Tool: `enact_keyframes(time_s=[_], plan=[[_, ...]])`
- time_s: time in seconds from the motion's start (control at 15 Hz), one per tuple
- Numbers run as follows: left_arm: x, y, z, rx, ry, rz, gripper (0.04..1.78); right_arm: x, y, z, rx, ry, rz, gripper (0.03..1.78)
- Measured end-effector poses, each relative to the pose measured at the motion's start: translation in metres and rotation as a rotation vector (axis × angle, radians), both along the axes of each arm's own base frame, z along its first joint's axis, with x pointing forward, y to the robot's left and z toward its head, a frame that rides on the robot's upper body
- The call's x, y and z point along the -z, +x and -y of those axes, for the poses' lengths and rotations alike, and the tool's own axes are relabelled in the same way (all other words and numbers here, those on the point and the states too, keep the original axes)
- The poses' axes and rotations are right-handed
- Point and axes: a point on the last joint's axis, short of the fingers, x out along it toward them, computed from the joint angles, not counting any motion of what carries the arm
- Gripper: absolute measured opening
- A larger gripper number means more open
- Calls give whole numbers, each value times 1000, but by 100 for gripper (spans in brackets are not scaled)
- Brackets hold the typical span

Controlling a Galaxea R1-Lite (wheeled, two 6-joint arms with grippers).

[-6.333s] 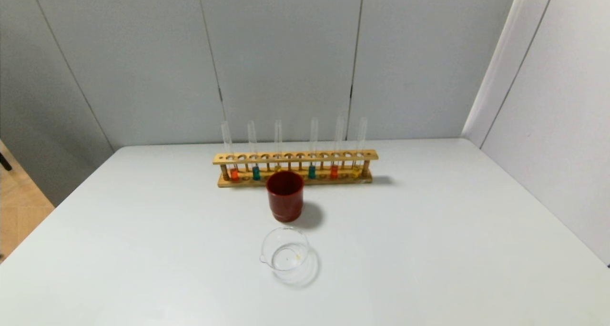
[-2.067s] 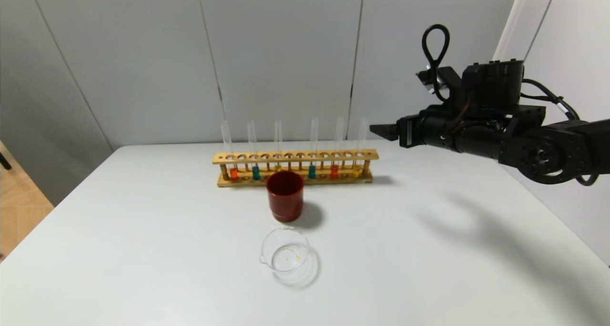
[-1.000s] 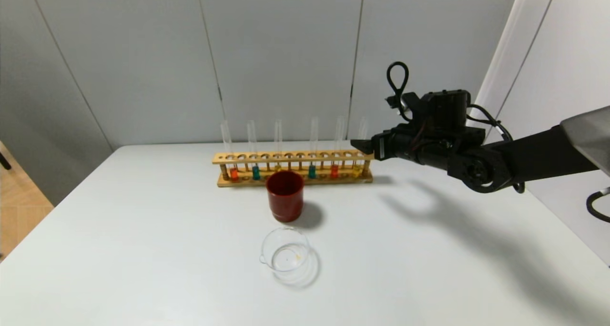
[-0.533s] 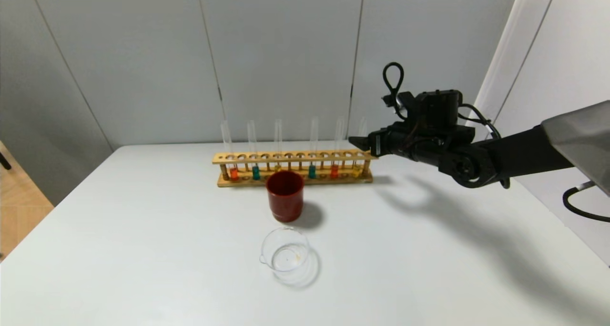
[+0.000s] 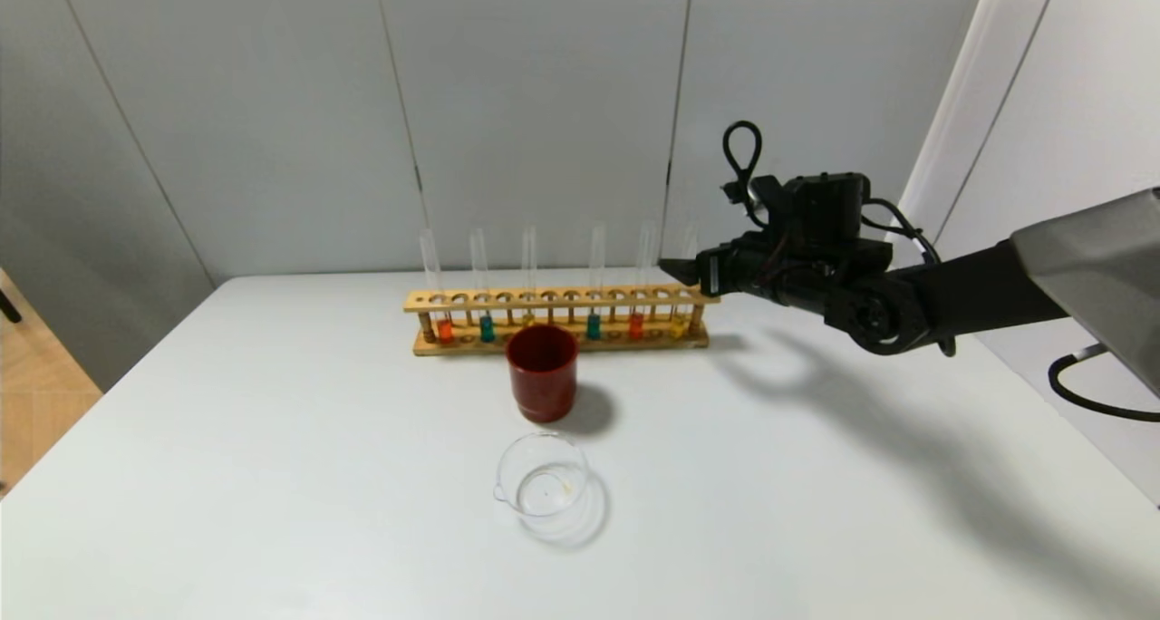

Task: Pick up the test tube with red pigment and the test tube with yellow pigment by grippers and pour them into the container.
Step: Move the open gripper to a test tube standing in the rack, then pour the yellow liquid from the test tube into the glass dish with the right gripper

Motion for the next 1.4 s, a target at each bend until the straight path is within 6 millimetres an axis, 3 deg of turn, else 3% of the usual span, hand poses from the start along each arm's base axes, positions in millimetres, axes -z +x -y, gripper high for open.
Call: enact_keyframes(time_s=[0.2,0.4,0.53,0.8,0.93,1.4], plan=[[0,0,0,0,0,0,171,3,2,-2,-2,-2,-4,170],[0,0,0,0,0,0,171,5,2,-2,-7,-3,-7,150],[0,0,0,0,0,0,171,6,2,-3,-9,-4,-10,125],[0,0,0,0,0,0,171,6,3,-3,-8,-3,-10,54],[0,0,0,0,0,0,171,6,3,-4,-10,-3,-10,31],[0,0,0,0,0,0,171,6,3,-5,-15,-12,0,27]])
